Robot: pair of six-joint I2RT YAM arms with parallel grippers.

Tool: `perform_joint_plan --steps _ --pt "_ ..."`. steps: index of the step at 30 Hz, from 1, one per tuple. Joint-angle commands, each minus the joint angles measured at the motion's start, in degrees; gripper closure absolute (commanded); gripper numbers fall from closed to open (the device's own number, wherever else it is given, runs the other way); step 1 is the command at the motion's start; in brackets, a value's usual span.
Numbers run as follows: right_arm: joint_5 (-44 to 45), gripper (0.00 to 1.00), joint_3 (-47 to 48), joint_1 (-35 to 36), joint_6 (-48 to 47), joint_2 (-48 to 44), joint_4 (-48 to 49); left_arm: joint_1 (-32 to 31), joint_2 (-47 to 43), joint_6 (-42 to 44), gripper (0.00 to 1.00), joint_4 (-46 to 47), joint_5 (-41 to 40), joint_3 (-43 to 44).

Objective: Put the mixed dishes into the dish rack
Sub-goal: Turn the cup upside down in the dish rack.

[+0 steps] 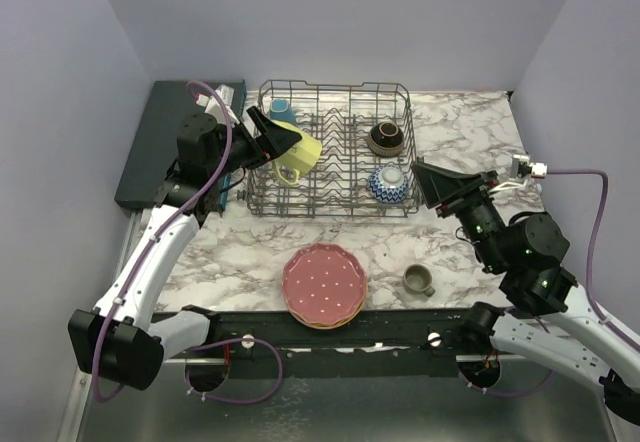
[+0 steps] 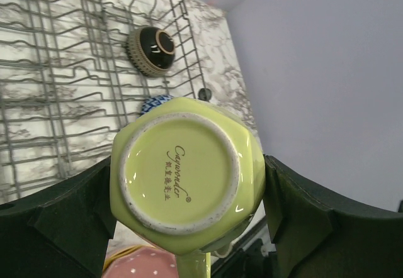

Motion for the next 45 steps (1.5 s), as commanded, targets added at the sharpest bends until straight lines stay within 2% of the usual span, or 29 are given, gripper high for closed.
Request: perform_joint_plan --steps 1,9,15,20,28,45 --pt "3.4 0.59 0.1 0.1 -2.6 -1.4 -5.0 0.1 0.5 6.7 1.0 -0.2 -8.1 4.7" --pt "5.2 0.58 -1.0 0.1 -3.3 -3.9 -8.1 -1.0 3.9 13.1 1.0 -3.4 -19.2 6.4" --pt "6.6 0.58 -1.7 0.1 -3.2 -5.1 -9.8 -5.3 7.1 15.8 1.0 -4.2 -31.2 7.3" --pt "7.4 0.57 -2.2 0.1 -3.1 -5.8 -10.4 -10.2 12.5 17.9 1.0 -4.0 -40.9 9.6" --pt "8.4 0.57 -3.1 0.1 -2.0 -7.2 -11.9 -13.0 21.2 18.0 1.0 -3.2 -54.7 13.0" --pt "10.9 0.54 -5.1 0.1 -2.8 -7.6 -11.3 -13.6 36.7 15.0 1.0 -1.7 -70.2 20.4"
